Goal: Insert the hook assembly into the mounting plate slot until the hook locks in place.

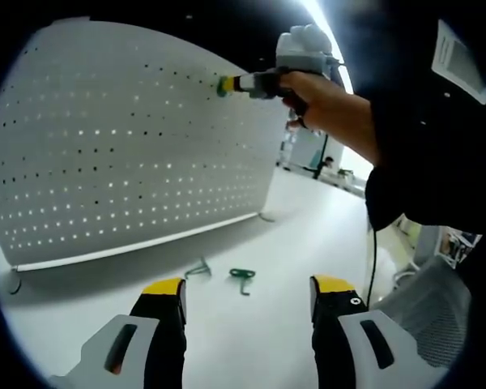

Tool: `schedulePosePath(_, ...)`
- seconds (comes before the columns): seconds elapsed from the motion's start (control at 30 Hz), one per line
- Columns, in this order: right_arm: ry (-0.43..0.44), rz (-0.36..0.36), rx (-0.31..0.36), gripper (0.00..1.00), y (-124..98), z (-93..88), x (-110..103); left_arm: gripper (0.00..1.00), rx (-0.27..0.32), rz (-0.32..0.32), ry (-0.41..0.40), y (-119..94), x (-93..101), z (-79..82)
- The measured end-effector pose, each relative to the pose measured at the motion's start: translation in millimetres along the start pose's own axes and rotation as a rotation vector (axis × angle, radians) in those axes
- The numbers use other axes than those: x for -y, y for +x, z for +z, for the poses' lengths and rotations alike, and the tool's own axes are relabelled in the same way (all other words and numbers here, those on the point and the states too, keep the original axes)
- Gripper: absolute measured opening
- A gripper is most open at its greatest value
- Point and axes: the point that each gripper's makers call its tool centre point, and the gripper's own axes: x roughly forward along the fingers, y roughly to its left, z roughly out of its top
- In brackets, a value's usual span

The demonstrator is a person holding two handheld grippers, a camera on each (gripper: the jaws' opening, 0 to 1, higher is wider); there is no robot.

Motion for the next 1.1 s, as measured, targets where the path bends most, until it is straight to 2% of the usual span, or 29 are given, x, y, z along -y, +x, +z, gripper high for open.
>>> schedulePosePath(0.13, 0.007, 0.007, -0.02, 0.09, -5, -11.8, -1, 0.63, 0.0, 0.002, 0.002, 0, -0.3, 0.2)
schedulePosePath(0.43, -0.001, 0.016, -0.036, 0.09, -17, -26.1, 0, 0.63, -0.008, 0.007, 0.011, 0, -2.3, -1.4)
schedulePosePath(0.87, 0.03, 0.025, -0.089, 0.09, -34, -65.6, -2, 0.62, -0.02, 0.017, 0.02, -1, -5.0, -4.6)
schedulePosePath(1.1, 0.038, 0.028, -0.094, 0.1, -47, -72.1, -4, 0.62, -0.026, 0.016, 0.022, -1, -4.8, -6.0)
